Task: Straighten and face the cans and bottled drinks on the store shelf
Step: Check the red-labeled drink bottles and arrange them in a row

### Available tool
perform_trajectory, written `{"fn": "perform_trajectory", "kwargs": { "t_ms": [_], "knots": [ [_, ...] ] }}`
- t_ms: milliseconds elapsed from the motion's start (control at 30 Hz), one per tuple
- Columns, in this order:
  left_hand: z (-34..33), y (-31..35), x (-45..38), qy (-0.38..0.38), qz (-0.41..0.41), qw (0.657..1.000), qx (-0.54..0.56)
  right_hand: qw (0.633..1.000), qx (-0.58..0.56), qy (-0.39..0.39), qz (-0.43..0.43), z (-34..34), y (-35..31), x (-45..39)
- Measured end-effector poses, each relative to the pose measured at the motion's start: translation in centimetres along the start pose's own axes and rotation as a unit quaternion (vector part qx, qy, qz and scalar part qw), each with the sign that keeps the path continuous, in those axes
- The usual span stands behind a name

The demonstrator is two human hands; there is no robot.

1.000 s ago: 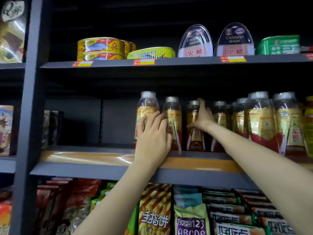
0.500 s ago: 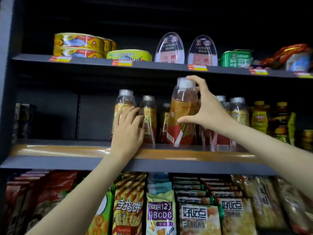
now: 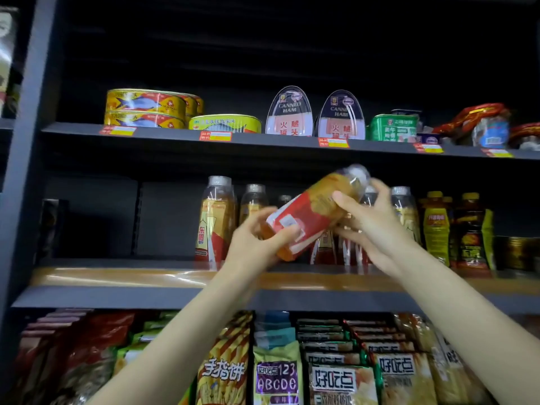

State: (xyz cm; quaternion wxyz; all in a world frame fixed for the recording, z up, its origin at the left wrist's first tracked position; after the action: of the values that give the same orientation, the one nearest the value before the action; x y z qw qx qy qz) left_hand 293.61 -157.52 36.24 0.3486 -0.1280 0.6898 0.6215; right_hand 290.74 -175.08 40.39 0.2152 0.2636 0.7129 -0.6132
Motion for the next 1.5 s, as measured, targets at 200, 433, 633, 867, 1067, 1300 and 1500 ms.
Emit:
{"fn": "perform_trajectory", "kwargs": {
  "t_ms": [200,433,633,867,1067,1300,1500],
  "knots": [
    [0.2,1.9,-1.1,-0.065,-0.295,0.863,-0.405,0.965,-0.194,0.000,-0.175,0.1,1.6,0.2],
    [1.0,0.5,-0.6,-0.134,0.046,0.976,0.166,0.966,-0.231,0.067,-0.092,-0.1,0.3,-0.1],
    [1.2,1.4,-0.8,-0.037,-0.136,0.986,-0.094,0.984,-0.112,-0.013,-0.140,0.2,-0.5,0.5],
    [1.6,1.9,-0.8,-0.116,-0.276,0.890,-0.344,0.977,-0.146,0.003,-0.156,-0.8,0.2,0.8],
    [2.8,0.6,-1.2,-0.162,-0.140,0.929,-0.303,1.000,0.012,0.009,0.022,-0.5,0.0,0.3],
    [2.6,-1.1,-1.6,-0.205,0.016,0.965,-0.164,0.988,0.094,-0.086,0.087,-0.4,0.0,1.4],
    [0.8,-1.1,-1.1,-0.031,-0.113,0.952,-0.284,0.986,0.129,-0.098,0.027,-0.4,-0.4,1.0]
  ]
}}
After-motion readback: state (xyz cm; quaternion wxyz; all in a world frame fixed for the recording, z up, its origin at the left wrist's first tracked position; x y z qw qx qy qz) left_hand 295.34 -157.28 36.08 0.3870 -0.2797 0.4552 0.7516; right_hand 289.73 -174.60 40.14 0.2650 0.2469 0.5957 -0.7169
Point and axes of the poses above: each hand's wrist, its own x-axis away from the middle knuckle, its own z-axis out of the back of the hand, y = z × x, the point moved 1 cm from there along -x, towards the middle knuckle, and after that the axes turned 6 degrees about -y, right-handed, at the moved point
